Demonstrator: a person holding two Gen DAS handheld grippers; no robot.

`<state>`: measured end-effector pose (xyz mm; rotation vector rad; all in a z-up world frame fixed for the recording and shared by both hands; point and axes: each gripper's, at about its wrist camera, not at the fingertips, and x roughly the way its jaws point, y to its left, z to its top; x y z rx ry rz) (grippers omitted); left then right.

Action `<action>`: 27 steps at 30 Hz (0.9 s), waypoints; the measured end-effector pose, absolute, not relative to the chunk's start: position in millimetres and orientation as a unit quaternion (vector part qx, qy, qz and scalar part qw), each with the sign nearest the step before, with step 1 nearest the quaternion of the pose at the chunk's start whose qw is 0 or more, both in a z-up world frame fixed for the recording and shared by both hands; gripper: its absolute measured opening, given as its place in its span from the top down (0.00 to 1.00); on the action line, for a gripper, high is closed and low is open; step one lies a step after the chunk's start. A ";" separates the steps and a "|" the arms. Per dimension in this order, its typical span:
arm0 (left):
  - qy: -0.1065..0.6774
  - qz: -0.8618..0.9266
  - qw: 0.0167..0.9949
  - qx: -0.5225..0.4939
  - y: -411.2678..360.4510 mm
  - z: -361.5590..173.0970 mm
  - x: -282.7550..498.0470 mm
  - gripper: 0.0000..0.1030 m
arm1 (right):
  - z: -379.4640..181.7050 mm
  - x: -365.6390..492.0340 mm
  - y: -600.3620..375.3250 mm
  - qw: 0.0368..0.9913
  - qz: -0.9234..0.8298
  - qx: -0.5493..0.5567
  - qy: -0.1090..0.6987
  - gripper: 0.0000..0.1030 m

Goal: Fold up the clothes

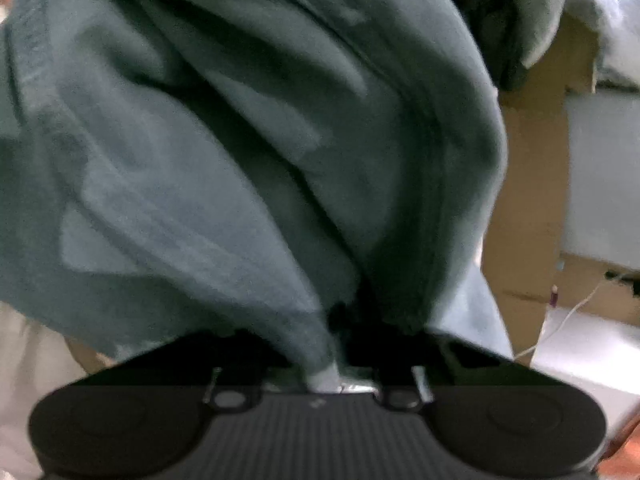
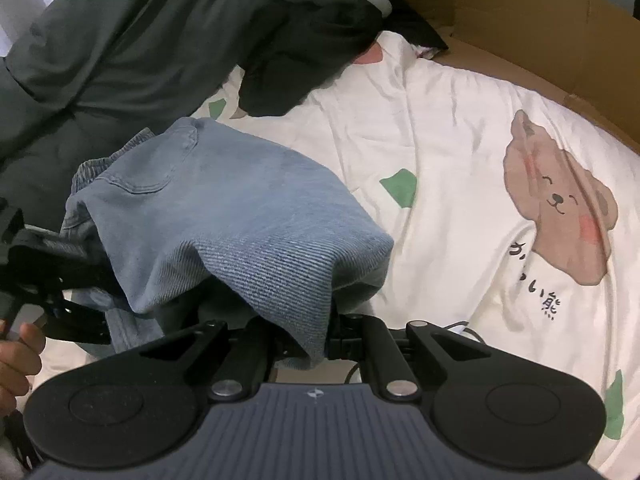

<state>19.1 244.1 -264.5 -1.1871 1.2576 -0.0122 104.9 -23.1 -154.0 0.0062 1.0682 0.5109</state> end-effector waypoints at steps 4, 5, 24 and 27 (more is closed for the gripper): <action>0.538 -0.035 0.687 -0.488 228.6 -236.7 18.1 0.92 | -150.1 106.2 -31.4 0.836 0.231 0.005 0.498 0.97; 0.533 -0.043 0.693 -0.484 225.0 -230.0 18.4 0.92 | -149.5 106.8 -33.8 0.837 0.228 0.006 0.497 0.97; 0.525 -0.159 0.714 -0.434 84.4 -164.6 7.2 0.96 | -113.0 74.4 -144.2 0.873 0.161 0.026 0.460 0.97; 0.531 -0.176 0.713 -0.422 52.5 -164.0 4.8 0.96 | -106.0 65.6 -168.6 0.879 0.145 0.032 0.453 0.97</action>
